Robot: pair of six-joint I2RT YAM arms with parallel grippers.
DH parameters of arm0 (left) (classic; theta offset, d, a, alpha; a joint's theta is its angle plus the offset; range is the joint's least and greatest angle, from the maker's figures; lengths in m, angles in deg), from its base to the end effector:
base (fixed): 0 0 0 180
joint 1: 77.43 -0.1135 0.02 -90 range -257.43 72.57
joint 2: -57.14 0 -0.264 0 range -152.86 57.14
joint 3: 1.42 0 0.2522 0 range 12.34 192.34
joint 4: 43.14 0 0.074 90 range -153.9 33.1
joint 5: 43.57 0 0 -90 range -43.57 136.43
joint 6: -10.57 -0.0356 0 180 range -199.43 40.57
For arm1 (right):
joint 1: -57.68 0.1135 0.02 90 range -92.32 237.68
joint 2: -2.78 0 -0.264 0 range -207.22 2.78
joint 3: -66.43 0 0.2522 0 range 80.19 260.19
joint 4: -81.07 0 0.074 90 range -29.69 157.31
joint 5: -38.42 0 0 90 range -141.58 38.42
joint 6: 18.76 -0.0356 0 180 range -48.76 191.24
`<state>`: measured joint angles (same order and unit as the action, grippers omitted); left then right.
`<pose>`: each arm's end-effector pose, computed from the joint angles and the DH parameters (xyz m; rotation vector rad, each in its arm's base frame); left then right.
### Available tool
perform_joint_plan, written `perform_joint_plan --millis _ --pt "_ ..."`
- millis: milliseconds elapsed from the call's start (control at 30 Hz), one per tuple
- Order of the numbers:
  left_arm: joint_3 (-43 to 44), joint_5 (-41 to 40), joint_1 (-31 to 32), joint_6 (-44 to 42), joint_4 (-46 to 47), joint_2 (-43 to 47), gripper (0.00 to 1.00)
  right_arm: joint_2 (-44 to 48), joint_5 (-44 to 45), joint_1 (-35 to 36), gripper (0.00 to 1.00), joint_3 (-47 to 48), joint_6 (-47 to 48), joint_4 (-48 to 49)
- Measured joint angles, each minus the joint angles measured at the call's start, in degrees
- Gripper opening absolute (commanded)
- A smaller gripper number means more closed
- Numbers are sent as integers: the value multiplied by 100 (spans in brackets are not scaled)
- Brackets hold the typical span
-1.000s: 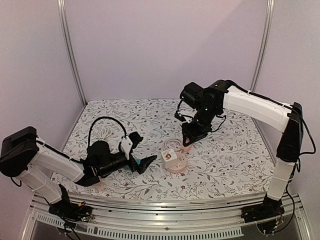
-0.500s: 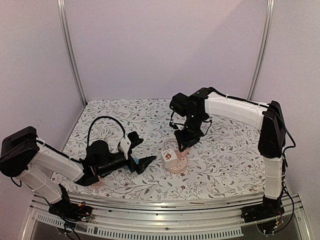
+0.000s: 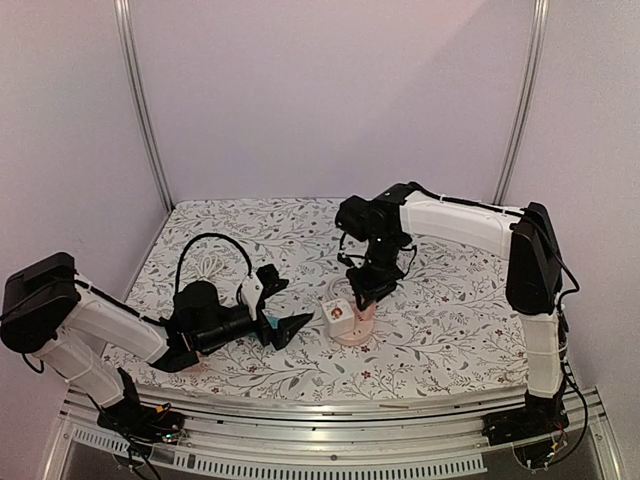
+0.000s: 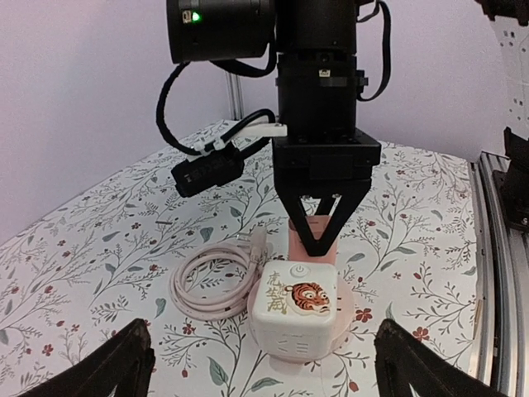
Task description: Insert the plug
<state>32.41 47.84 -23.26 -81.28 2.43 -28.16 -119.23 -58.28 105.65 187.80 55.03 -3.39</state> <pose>0.1541 -0.2149 0.1681 0.8262 1.5125 -0.7044 0.2791 0.3158 0.2256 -0.8621 3.0018 0.2259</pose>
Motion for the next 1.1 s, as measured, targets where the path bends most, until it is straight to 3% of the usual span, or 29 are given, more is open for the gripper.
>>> perform_joint_plan --millis 1100 --pt "2 208 -9 26 120 -260 91 -184 -2 -90 0 33 -24 164"
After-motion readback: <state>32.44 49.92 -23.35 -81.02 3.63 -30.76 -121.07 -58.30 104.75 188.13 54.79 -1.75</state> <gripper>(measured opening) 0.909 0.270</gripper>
